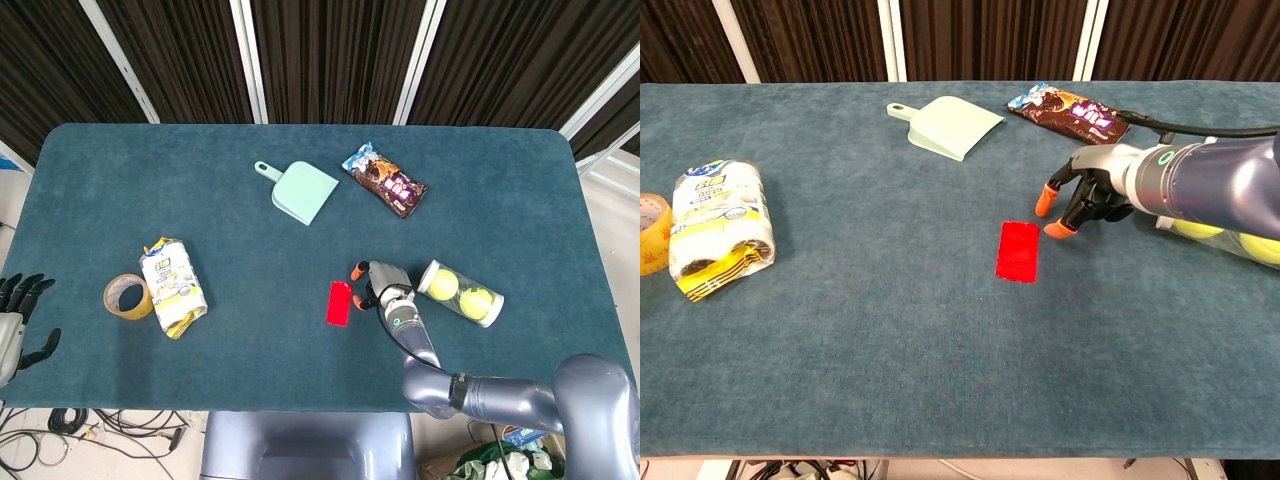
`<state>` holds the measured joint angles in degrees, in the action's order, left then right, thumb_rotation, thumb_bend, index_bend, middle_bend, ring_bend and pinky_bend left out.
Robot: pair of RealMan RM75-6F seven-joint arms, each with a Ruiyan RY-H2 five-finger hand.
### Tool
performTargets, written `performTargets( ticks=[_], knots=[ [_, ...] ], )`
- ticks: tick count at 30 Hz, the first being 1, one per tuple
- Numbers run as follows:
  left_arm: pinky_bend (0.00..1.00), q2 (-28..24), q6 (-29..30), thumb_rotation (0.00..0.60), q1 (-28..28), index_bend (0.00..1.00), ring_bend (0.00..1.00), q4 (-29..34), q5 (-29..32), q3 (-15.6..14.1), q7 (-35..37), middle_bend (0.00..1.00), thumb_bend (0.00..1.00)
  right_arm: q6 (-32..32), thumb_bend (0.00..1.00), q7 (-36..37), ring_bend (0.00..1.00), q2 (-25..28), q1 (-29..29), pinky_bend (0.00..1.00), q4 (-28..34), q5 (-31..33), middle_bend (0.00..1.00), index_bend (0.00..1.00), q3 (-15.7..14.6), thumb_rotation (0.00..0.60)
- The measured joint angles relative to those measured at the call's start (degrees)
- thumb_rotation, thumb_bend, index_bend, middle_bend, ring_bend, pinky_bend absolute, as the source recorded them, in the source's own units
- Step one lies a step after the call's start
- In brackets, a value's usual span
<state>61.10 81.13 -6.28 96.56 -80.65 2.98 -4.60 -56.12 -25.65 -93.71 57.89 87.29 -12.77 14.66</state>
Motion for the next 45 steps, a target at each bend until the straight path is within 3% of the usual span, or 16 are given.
performTargets(
  ticks=[23,45],
  knots=[
    [0.03,0.0,0.0,0.600,0.0,0.16,0.01,-0.1,0.0,0.0,0.3,0.10,0.37,0.1,0.28,-1.5,0.98,-3.3,-0.9,1.00,-3.0,-0.5,0.93,0.39,1.9,0.600],
    [0.04,-0.1,-0.2,0.600,0.0,0.16,0.01,0.4,0.7,0.2,0.0,0.10,0.37,-1.4,0.29,-1.2,0.98,-5.0,-2.5,1.00,-2.2,-2.4,0.93,0.41,3.3,0.600]
  ],
)
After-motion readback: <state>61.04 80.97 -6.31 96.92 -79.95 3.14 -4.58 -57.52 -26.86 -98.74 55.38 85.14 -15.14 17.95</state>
